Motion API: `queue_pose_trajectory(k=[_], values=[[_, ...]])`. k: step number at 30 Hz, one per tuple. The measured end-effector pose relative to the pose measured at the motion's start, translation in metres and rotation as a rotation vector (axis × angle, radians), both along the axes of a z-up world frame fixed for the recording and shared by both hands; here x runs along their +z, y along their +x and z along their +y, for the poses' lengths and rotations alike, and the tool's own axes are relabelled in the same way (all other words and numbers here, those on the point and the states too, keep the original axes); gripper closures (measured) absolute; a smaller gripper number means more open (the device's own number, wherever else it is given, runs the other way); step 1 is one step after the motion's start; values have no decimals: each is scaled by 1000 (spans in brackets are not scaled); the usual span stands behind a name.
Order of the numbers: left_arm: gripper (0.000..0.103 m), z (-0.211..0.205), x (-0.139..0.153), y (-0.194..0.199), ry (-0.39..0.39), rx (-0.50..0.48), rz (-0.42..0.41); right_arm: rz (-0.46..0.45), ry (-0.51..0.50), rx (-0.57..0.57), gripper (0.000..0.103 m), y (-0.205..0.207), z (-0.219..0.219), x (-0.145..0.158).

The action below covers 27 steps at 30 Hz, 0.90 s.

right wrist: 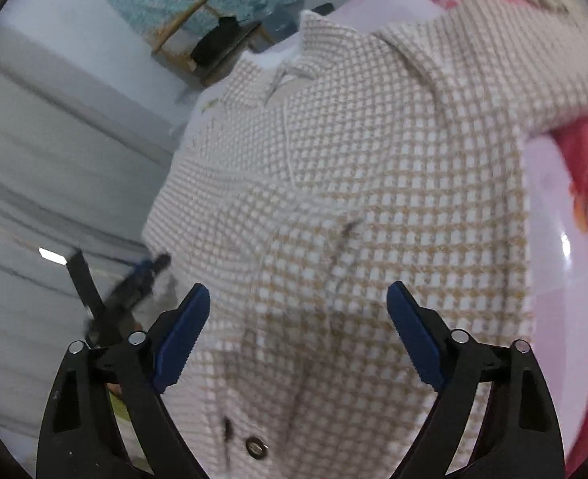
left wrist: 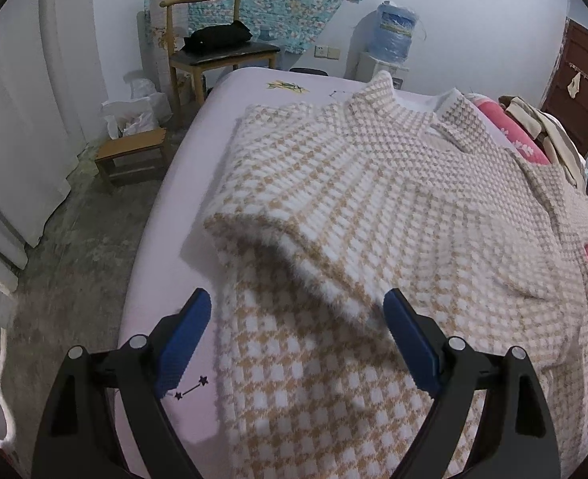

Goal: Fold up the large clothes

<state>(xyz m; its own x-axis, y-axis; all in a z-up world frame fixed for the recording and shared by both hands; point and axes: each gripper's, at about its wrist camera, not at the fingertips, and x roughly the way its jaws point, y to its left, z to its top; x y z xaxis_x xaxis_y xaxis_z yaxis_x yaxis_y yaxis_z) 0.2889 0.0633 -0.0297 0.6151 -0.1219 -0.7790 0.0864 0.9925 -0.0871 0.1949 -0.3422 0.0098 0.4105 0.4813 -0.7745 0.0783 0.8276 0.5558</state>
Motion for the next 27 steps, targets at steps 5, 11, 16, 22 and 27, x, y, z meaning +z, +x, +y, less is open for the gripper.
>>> queue_pose_trajectory(k=[5, 11, 16, 22, 27], values=[[17, 3, 6, -16, 7, -24, -33, 122, 90, -37, 36, 9, -1, -36], [17, 6, 0, -26, 41, -62, -32, 159, 144, -19, 59, 8, 8, -57], [17, 11, -13, -25, 61, -36, 3, 134, 83, -6, 95, 8, 33, -55], [17, 15, -20, -20, 43, -19, 27, -54, -101, 27, 97, 31, 73, -4], [17, 13, -22, -20, 42, -15, 26, -244, -276, -2, 97, 77, 82, 45]])
